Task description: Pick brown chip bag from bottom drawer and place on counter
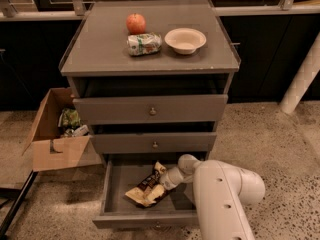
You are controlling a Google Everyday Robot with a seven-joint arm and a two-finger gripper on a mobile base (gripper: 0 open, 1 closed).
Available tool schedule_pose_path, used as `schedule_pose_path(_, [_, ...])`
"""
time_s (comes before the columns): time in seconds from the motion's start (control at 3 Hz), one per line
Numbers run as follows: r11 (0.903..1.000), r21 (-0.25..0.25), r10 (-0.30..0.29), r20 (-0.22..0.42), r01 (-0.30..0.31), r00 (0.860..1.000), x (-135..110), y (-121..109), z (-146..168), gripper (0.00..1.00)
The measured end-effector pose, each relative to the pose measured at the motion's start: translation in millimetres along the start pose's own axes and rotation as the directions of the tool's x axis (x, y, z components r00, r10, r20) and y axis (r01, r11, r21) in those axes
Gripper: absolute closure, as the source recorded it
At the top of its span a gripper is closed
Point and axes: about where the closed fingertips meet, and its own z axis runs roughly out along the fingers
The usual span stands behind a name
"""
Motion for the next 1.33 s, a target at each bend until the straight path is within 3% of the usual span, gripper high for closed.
schedule_pose_path(0.33, [1.0000,0.000,0.000,0.000,0.000,1.000,0.0,0.0,0.0,0.18])
schedule_pose_path(0.67, [1.0000,0.000,0.000,0.000,0.000,1.000,0.0,0.0,0.1,0.43])
schedule_pose_path(1.33, [1.0000,0.000,0.000,0.000,0.000,1.000,0.0,0.1,0.1,1.00])
